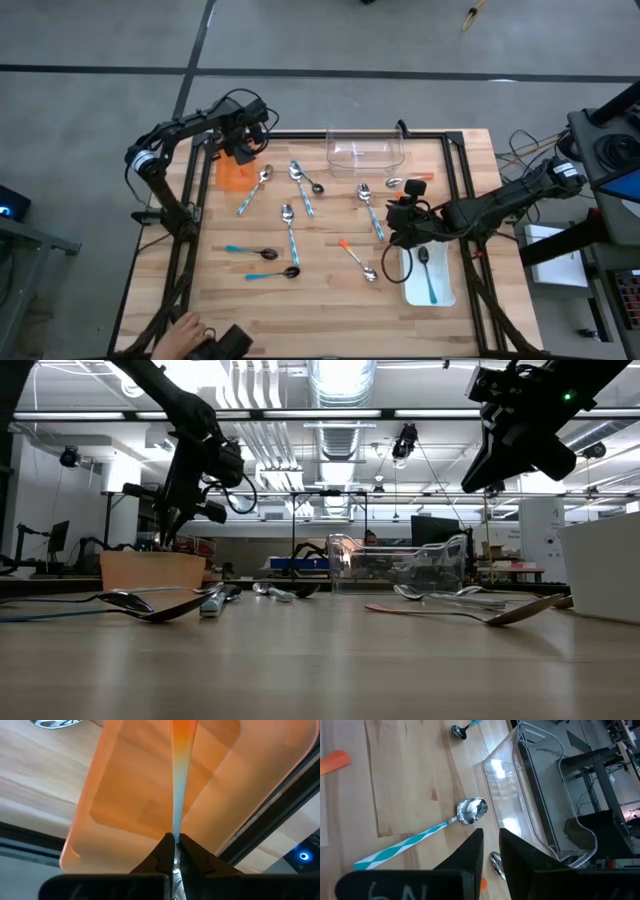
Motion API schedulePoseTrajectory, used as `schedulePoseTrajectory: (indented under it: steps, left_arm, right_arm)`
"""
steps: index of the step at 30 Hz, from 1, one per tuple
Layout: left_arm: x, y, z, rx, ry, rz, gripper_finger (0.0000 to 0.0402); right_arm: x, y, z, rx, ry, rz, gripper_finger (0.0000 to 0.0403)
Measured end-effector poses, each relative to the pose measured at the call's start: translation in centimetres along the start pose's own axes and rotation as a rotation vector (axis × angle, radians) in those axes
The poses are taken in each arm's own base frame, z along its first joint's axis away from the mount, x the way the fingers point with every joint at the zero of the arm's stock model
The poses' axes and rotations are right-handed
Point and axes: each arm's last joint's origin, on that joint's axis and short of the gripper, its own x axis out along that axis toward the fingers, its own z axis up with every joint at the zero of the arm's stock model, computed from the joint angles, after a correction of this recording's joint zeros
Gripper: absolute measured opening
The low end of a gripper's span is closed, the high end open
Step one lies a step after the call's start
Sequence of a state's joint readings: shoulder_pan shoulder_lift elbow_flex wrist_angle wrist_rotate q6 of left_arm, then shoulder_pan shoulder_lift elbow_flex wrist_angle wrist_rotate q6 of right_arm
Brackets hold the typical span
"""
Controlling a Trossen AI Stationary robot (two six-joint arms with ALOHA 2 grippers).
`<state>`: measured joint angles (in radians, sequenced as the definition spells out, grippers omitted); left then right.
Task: Sort silverware by color (type)
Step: Put the orange spoon into the orange bin
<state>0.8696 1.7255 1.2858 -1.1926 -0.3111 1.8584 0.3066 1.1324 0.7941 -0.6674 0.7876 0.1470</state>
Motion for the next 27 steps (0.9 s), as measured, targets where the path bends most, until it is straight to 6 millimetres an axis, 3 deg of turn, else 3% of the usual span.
schedulePoseTrajectory:
  steps: [10, 27]
  left_arm:
    - [2.0, 1.0, -0.1, -0.003, -0.018, -0.053, 0.0]
    - [3.5, 1.6, -0.4, -0.071, -0.066, -0.075, 0.0]
  right_arm:
    - [0.1, 0.0, -0.1, -0.001, 0.005, -0.001, 0.0052]
    - [0.1, 0.0, -0.1, -0.001, 0.005, -0.001, 0.0052]
